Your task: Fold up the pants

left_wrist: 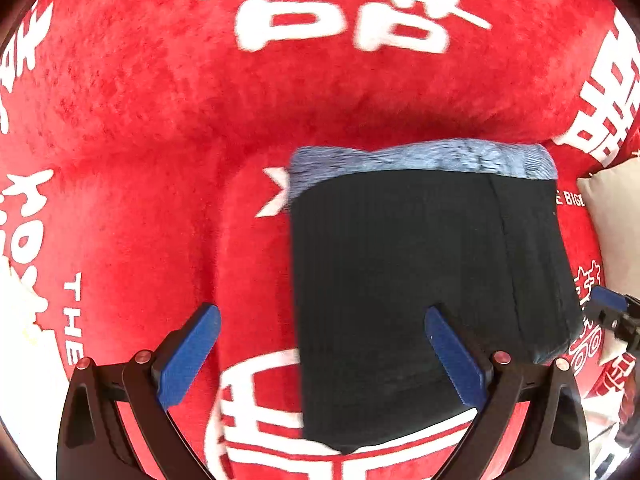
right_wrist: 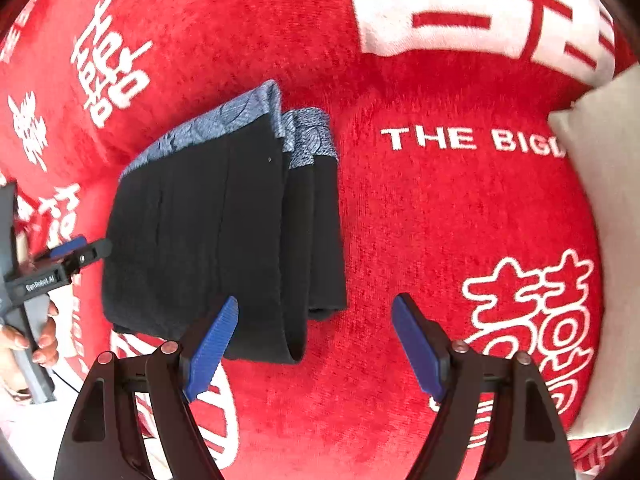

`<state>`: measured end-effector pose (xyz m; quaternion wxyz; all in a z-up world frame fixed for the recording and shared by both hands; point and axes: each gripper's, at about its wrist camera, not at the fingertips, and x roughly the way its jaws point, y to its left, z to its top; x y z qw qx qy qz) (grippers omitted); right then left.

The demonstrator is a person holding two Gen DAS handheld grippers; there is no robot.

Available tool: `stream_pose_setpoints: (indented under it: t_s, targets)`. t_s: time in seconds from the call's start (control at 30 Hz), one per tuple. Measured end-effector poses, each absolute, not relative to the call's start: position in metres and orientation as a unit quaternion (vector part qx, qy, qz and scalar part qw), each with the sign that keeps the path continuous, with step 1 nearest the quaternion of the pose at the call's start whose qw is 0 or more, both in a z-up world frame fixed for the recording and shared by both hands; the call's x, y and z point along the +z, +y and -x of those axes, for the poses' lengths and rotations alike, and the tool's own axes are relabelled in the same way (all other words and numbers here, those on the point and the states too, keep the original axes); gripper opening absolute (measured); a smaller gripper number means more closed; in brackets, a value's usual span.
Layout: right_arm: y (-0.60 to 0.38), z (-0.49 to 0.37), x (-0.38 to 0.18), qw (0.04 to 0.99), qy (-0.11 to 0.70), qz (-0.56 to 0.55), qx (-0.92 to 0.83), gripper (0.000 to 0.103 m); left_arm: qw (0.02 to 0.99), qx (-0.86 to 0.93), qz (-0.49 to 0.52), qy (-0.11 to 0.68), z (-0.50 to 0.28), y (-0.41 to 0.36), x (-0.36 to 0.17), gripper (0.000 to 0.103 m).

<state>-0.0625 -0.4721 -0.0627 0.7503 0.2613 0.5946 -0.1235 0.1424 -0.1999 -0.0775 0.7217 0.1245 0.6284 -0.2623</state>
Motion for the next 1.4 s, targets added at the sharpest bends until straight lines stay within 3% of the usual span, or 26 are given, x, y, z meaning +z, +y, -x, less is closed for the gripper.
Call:
stream_pose_setpoints:
  t_s: [0.37,1.2,1.3,1.4]
  targets:
    - [-0.501,0.044,-0.083,0.736,0.586,-0.323,-0.101,0.083,0.674,-0.300,-0.057,0.673,-0.165,-0.194,-0.105,0.102]
    - [-0.515,0.000,-0.148,0.688,0.587,-0.422,0.067,0.083,0.596,-0.396,-0.030,0.698,-0.167,-0.226,-0.143,0.102]
    - [-0.516,0.001,-0.154,0.680,0.587,-0.436,0.052,0.081,0.606,-0.383,-0.026,0.696,-0.165,-0.229,-0.141,0.101]
    - [-0.513,0.002,-0.150,0.683,0.588,-0.430,0.051,0.063,0.621,-0.376,-0.031,0.687,-0.162,-0.230,-0.135,0.095]
